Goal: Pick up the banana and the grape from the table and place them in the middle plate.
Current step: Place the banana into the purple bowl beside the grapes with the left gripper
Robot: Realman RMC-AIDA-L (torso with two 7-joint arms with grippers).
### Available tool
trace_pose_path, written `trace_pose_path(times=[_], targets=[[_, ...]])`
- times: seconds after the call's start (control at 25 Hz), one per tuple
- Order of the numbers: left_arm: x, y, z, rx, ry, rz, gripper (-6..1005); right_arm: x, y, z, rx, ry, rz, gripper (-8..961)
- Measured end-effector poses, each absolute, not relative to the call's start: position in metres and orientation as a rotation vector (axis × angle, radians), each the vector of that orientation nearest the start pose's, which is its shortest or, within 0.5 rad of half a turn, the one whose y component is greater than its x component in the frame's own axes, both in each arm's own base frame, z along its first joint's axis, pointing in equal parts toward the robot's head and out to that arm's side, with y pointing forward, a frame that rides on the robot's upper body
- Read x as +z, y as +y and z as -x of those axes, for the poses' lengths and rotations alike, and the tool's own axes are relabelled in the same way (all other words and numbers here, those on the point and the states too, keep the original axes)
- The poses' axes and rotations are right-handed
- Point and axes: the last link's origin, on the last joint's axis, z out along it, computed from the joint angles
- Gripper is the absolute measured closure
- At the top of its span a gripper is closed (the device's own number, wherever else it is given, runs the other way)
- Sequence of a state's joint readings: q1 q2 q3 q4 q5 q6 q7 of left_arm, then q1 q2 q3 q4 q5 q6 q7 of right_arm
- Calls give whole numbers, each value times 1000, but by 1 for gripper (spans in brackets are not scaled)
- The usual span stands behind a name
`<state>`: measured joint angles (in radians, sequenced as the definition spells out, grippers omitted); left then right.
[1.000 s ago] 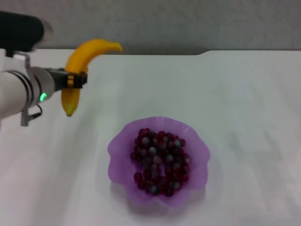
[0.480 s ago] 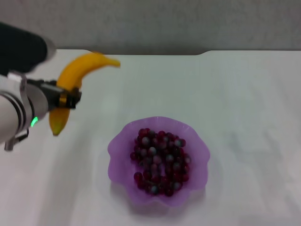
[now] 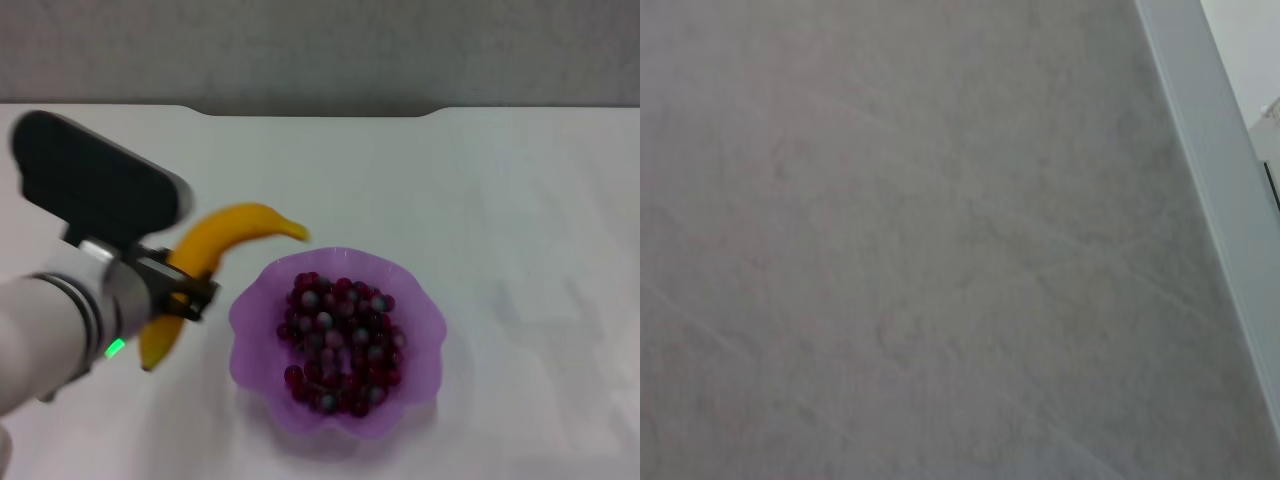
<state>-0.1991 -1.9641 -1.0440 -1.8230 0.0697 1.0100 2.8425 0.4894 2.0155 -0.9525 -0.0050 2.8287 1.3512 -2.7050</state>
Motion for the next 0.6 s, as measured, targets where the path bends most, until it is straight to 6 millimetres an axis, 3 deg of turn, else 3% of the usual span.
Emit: trace_pose_path(times=[0.24,0.6], targets=[[-36,290,146,175,-607,2201,499,65,339,-349,908,559,1350,71],[-50,288,139,150,-555,2269,499,64,341,-346,910,555,1359,73]])
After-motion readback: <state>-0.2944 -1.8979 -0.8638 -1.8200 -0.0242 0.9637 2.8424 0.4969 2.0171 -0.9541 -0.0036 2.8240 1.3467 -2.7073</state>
